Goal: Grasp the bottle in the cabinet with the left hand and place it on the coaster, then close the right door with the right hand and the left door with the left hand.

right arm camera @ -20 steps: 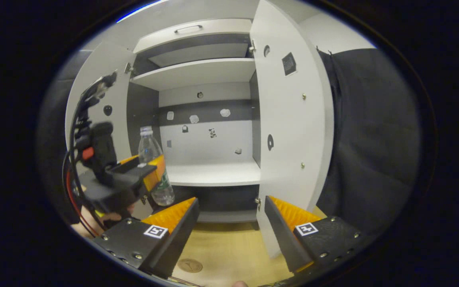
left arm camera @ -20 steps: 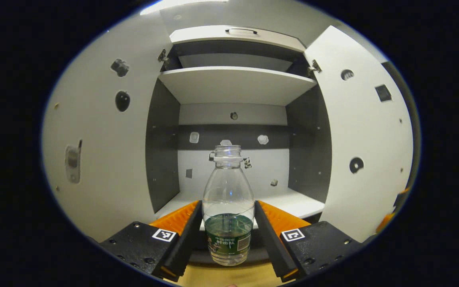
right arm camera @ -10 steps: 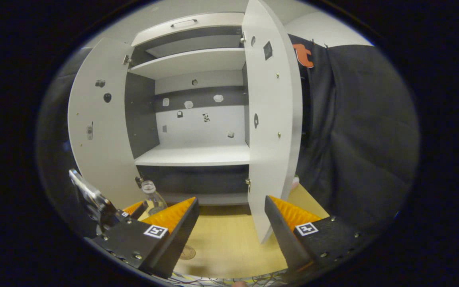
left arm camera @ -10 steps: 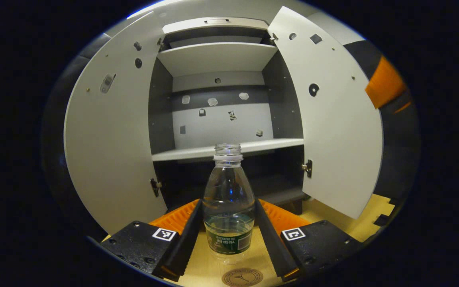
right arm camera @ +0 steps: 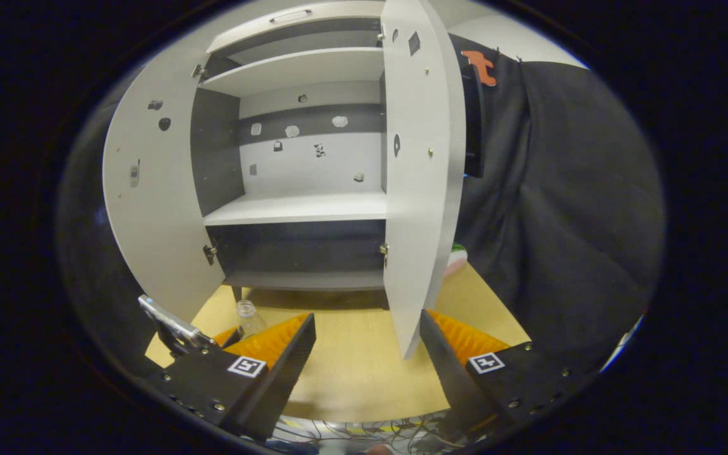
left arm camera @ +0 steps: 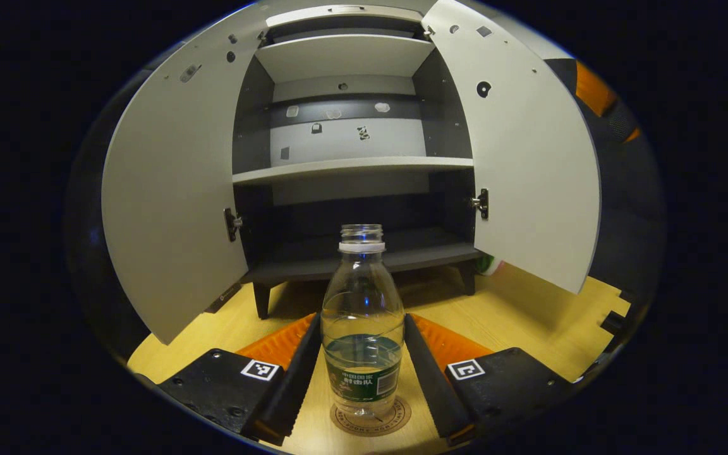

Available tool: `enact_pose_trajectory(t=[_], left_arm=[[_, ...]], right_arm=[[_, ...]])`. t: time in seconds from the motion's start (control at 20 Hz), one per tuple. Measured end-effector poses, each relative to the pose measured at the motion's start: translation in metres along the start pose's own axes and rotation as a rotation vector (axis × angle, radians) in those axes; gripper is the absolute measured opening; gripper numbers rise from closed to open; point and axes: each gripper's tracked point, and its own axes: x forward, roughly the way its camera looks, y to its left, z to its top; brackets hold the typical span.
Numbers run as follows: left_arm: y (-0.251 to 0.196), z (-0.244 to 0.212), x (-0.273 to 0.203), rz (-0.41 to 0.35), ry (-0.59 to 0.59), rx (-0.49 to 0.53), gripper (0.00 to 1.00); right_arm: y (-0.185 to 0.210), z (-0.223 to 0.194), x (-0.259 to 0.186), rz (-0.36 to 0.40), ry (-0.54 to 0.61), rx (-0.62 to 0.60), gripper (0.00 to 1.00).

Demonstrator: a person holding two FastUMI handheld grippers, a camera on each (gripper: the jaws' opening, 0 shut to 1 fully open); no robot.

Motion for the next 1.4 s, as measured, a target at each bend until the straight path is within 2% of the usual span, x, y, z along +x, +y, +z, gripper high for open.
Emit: enact_pose_trajectory(t=[0.45, 1.05, 1.4], left_arm=[[0.005, -0.011, -0.006, 0.043, 0.029, -0.038, 0.82], [0.002, -0.024, -0.033, 0.036, 0.087, -0.058, 0.84], [0.007, 0.006, -0.043, 0.038, 0.045, -0.031, 0.89]], right_arm=[[0.01, -0.008, 0.004, 0.032, 0.028, -0.035, 1.0], [0.012, -0.019, 0.001, 0.064, 0.04, 0.007, 1.0], [0.006, -0.013, -0.006, 0.068, 0.017, 0.029, 1.0]])
